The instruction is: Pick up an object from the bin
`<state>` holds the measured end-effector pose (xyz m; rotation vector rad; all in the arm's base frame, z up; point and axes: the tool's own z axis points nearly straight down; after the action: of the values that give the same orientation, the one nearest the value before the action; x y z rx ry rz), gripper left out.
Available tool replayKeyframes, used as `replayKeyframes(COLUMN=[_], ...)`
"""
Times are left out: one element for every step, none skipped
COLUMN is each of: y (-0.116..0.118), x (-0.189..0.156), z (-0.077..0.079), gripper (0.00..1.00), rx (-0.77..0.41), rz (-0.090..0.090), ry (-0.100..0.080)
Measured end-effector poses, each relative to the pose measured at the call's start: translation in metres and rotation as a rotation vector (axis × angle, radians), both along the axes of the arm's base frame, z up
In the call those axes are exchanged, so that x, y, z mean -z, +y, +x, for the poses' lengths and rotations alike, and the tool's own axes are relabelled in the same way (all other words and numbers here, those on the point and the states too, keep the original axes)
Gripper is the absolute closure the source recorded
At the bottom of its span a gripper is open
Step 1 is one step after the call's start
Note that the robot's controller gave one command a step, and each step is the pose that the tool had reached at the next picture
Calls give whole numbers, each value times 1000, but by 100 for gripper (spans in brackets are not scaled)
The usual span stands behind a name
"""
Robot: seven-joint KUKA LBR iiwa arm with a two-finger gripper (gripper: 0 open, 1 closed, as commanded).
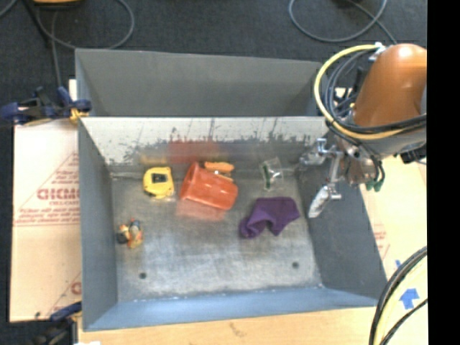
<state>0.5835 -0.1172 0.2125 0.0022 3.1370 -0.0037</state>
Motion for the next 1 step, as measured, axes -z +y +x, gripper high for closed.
replayKeyframes(y=[5], x=[49], z=[3], gripper=[0], rx=[-107], rz=[-1], ry=[-3])
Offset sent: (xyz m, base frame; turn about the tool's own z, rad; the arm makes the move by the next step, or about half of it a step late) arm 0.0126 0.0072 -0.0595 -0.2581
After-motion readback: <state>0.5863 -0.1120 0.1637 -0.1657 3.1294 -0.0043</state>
